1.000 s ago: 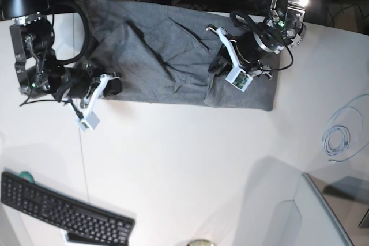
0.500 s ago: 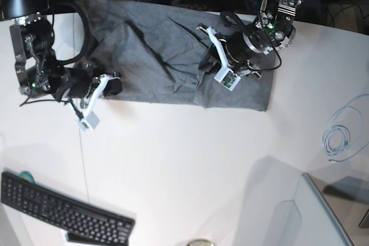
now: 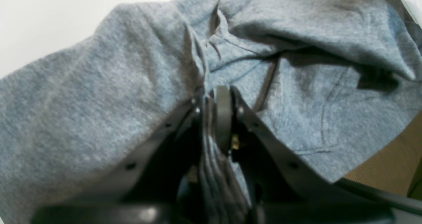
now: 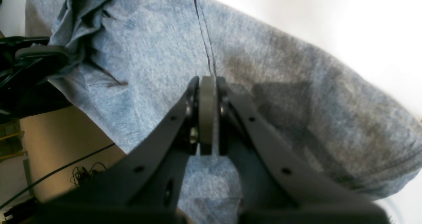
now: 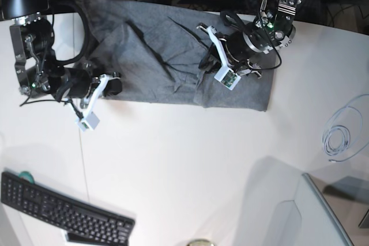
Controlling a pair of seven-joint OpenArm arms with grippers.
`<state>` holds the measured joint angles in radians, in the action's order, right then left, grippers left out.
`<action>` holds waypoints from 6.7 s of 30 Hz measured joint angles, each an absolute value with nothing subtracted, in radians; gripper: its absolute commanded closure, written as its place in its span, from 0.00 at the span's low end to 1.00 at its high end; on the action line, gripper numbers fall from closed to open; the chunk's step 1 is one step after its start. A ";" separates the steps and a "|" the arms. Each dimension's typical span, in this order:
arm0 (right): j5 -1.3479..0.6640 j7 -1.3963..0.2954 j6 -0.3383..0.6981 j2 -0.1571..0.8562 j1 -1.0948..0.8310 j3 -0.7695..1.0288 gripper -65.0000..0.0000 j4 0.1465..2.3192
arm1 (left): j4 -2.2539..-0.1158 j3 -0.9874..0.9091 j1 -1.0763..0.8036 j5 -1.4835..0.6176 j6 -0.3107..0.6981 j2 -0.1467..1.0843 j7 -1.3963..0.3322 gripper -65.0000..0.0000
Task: Layout the t-shirt on the table in an organized manner, then fold the t-shirt properly
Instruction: 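Press the folded half down with the left gripper and release, then move both grippers to the ends of the folded shirt, then grasp the folded shirt ends with both grippers and push them inward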
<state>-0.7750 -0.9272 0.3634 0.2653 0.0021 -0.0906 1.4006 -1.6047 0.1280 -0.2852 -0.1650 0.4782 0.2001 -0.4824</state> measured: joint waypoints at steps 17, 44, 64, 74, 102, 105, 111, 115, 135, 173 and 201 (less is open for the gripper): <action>-0.775 -0.927 0.363 0.265 0.002 -0.091 0.96 1.401 | -1.605 0.130 -0.307 -0.165 0.479 0.202 -0.480 1.00; -0.775 -0.927 0.363 0.265 0.002 -0.091 0.96 1.401 | -1.780 0.273 -0.425 -0.186 0.495 0.341 -0.573 0.38; -0.773 -0.927 0.364 0.260 0.011 -0.091 0.96 1.401 | -1.682 0.208 -0.397 -0.167 0.485 0.297 -0.606 0.88; -0.765 -0.938 0.364 0.238 0.089 -0.130 0.95 1.402 | -1.826 0.205 -0.453 -0.186 0.489 0.365 -0.596 1.00; -0.779 -1.132 0.548 0.131 -0.178 0.574 0.23 1.489 | -1.533 -0.617 -0.332 -0.181 0.692 0.199 -0.596 1.00; -0.770 -1.153 0.572 0.138 -0.176 0.608 0.23 1.350 | -1.457 -0.703 -0.265 -0.173 0.688 0.207 -0.594 1.00; -0.805 -1.142 0.697 0.134 -0.163 0.603 0.23 1.227 | -1.394 -0.713 -0.174 -0.165 0.690 0.213 -0.595 1.00; -0.838 -1.124 0.699 0.141 -0.162 0.604 0.23 1.181 | -1.338 -0.636 -0.141 -0.165 0.690 0.220 -0.582 1.00; -0.839 -1.175 0.701 0.082 -0.164 0.505 0.23 1.225 | -1.201 -0.406 -0.150 -0.164 0.690 0.233 -0.378 1.00; -0.789 -1.264 0.701 0.005 -0.092 0.454 0.38 1.217 | -1.201 -0.401 -0.153 -0.164 0.690 0.228 -0.384 1.00; -0.762 -1.262 0.675 0.125 0.086 0.448 0.99 1.116 | -1.203 -0.196 -0.117 -0.165 0.678 0.189 -0.383 1.00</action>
